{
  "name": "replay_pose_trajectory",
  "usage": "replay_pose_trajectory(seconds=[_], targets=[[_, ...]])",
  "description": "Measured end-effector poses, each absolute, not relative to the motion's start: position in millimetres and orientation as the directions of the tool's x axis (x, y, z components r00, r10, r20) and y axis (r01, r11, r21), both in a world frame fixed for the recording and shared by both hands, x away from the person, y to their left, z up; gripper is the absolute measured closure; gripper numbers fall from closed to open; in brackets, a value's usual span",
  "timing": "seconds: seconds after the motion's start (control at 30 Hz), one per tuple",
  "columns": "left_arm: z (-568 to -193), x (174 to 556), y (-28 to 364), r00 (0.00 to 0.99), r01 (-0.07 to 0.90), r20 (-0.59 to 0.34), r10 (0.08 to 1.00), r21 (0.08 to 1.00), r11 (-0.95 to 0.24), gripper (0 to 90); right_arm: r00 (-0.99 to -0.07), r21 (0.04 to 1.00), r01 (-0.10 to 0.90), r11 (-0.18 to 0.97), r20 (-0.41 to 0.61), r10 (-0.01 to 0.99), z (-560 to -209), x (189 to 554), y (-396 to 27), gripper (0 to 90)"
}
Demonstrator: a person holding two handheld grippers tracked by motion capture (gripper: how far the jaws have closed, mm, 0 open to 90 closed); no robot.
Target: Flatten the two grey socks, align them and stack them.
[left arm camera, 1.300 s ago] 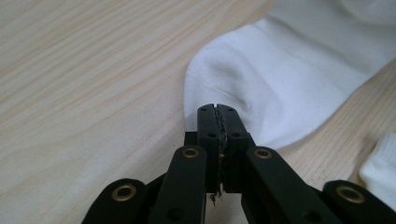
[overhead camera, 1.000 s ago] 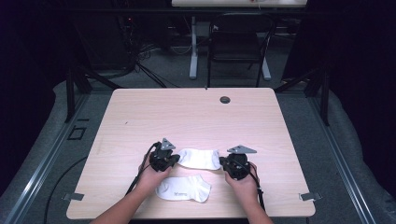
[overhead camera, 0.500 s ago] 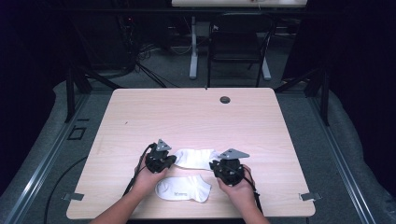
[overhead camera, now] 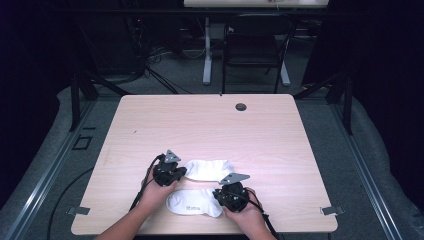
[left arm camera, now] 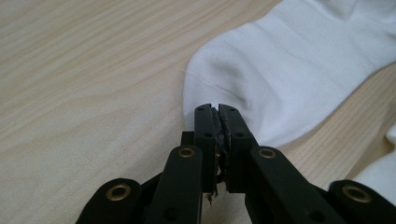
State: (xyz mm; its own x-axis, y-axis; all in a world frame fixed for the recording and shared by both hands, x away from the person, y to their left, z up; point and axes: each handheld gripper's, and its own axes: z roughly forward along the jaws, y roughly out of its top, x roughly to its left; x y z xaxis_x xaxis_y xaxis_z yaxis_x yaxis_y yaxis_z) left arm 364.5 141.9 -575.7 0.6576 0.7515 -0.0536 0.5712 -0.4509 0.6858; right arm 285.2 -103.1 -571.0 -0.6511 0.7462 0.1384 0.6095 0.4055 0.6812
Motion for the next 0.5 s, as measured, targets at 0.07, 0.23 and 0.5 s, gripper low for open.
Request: replay_pose_trajectory(seconds=[0.07, 0.23, 0.5], targets=[[-576, 364, 142, 0.658, 0.570, -0.050, 0.752, 0.685, -0.453, 86.6, -0.644, 0.676, 0.617, 0.402, 0.140, 0.753, -573, 285, -104, 84.9], [-575, 363, 144, 0.656, 0.574, -0.054, 0.753, 0.683, -0.451, 86.5, -0.631, 0.667, 0.629, 0.400, 0.138, 0.763, -573, 284, -109, 86.2], [-572, 364, 147, 0.656, 0.574, -0.055, 0.753, 0.685, -0.449, 82.6, -0.607, 0.681, 0.639, 0.356, 0.163, 0.778, -564, 285, -121, 83.9]])
